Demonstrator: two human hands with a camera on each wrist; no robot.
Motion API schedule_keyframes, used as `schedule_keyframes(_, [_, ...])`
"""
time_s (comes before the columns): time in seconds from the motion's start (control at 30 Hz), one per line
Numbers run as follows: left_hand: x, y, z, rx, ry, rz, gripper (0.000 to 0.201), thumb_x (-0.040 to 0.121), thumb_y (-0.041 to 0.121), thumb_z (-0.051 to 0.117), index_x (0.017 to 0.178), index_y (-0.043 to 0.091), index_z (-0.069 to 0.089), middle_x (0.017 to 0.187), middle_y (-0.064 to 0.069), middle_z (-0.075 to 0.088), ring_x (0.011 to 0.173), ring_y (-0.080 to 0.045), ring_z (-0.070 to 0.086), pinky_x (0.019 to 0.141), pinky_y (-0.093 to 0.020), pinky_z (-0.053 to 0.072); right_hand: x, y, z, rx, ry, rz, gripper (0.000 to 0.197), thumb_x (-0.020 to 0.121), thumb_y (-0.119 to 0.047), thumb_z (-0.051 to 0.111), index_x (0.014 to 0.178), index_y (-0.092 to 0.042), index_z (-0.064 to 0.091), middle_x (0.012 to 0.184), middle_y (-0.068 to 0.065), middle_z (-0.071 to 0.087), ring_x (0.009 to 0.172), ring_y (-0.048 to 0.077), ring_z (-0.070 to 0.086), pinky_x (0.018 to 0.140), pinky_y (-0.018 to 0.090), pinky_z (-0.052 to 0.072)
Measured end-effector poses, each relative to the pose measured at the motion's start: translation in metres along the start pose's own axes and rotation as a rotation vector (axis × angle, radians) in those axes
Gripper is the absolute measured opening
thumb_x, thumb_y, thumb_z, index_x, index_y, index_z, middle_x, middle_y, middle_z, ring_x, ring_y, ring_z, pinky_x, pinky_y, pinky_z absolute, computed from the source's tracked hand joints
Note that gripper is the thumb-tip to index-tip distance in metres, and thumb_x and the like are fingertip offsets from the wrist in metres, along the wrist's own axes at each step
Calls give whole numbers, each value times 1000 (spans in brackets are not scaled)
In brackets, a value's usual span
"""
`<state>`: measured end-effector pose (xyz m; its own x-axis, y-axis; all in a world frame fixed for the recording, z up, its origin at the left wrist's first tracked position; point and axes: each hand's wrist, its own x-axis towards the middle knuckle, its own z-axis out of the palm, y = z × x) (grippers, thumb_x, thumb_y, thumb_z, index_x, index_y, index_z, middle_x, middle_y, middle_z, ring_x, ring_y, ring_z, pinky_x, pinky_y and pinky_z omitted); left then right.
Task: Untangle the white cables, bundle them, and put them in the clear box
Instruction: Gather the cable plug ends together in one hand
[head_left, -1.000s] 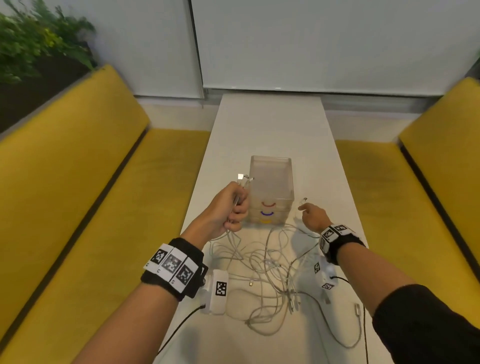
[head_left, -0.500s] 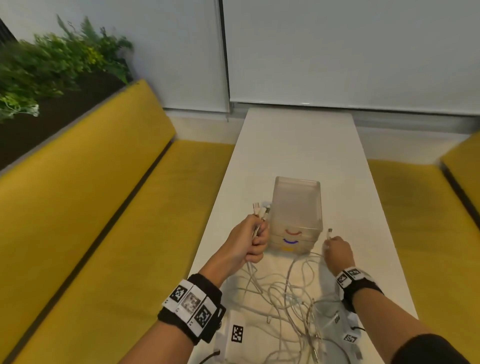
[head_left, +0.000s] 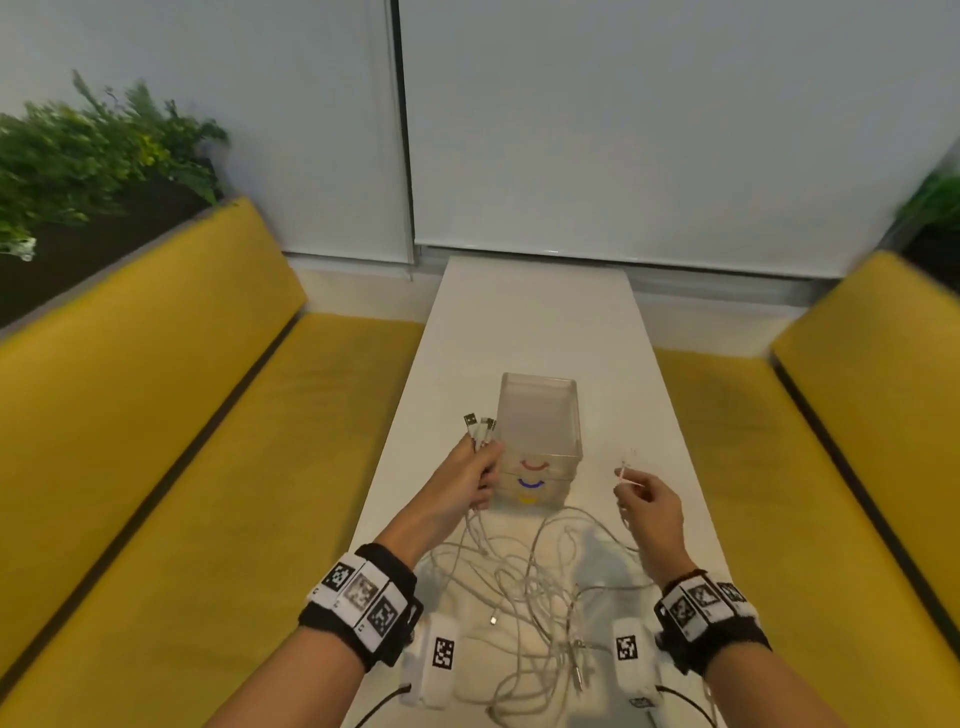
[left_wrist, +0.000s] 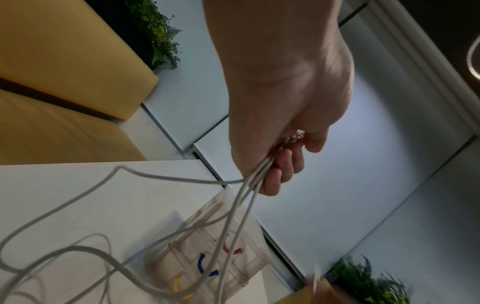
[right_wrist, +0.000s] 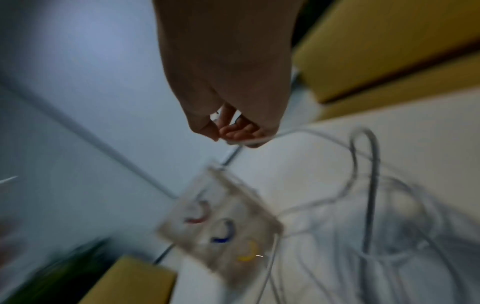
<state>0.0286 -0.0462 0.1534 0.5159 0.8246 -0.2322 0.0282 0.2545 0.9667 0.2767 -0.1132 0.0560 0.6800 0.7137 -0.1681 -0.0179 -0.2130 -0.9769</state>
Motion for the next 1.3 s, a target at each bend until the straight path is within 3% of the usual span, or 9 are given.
schedule_keyframes(0.17, [-9, 16, 28, 57, -54, 123, 19, 101, 41, 55, 111, 25, 57, 60, 17, 50, 51, 0, 46, 54, -21, 37, -71, -83, 23, -51, -425, -369, 21, 92, -6, 64, 110, -15, 68, 78, 11, 71, 69, 15, 62, 65, 30, 50])
schedule_keyframes(0.33, [-13, 26, 47, 203, 54, 273, 32, 98, 39, 60, 87, 10, 63, 66, -1, 57, 55, -11, 53, 59, -32, 46, -95, -120, 32, -66, -631, -461, 19, 92, -2, 56, 106, -11, 65, 89, 24, 68, 78, 46, 61, 72, 51, 52])
schedule_keyframes(0.5, [-20, 36, 42, 181, 137, 407, 35, 104, 42, 46, 88, 16, 64, 76, 4, 68, 66, -6, 65, 66, -26, 54, -101, -139, 29, -109, -783, -404, 22, 97, -14, 61, 114, -2, 56, 65, 8, 55, 53, 18, 46, 49, 28, 42])
schedule_keyframes(0.73, [-25, 90, 1, -450, 319, 439, 54, 106, 41, 40, 61, 13, 46, 46, 2, 40, 39, -12, 38, 42, -26, 36, -89, -108, -22, -321, -683, -274, 53, 88, -58, 60, 59, -16, 47, 62, 4, 28, 54, 14, 23, 52, 30, 21])
schedule_keyframes(0.8, [-30, 98, -3, -288, 250, 443, 40, 103, 40, 50, 70, 18, 49, 50, 9, 36, 41, -7, 31, 43, -27, 30, -87, -100, -32, -360, -612, -257, 60, 89, -61, 57, 65, -9, 37, 63, 5, 24, 56, 17, 21, 53, 32, 21])
schedule_keyframes(0.9, [-32, 86, 16, 196, 65, 439, 19, 94, 34, 68, 98, 15, 67, 81, 11, 69, 70, -4, 63, 67, -29, 48, -92, -112, -26, -351, -624, -281, 44, 100, -48, 44, 72, -16, 38, 63, 1, 30, 56, 15, 27, 52, 30, 26])
schedule_keyframes(1.0, [-29, 58, 38, 516, -174, 402, 40, 87, 39, 75, 124, 28, 66, 120, 7, 69, 106, -6, 67, 91, -29, 56, -99, -138, -13, -304, -698, -292, 35, 99, -37, 36, 73, -14, 38, 60, -2, 34, 53, 13, 29, 50, 25, 29])
schedule_keyframes(1.13, [-24, 48, 37, 567, -164, 413, 33, 87, 54, 68, 113, 33, 67, 101, 7, 72, 90, -14, 69, 80, -36, 57, -105, -161, -11, -253, -805, -248, 34, 101, -29, 35, 73, -12, 42, 61, 0, 26, 55, 16, 20, 52, 31, 19])
schedule_keyframes(1.3, [-22, 60, 26, 474, -129, 485, 51, 91, 50, 64, 78, 2, 58, 69, -6, 48, 67, -17, 45, 67, -34, 34, -108, -154, -16, -194, -866, -241, 31, 94, -25, 43, 65, -17, 39, 63, -1, 25, 56, 13, 19, 53, 28, 19])
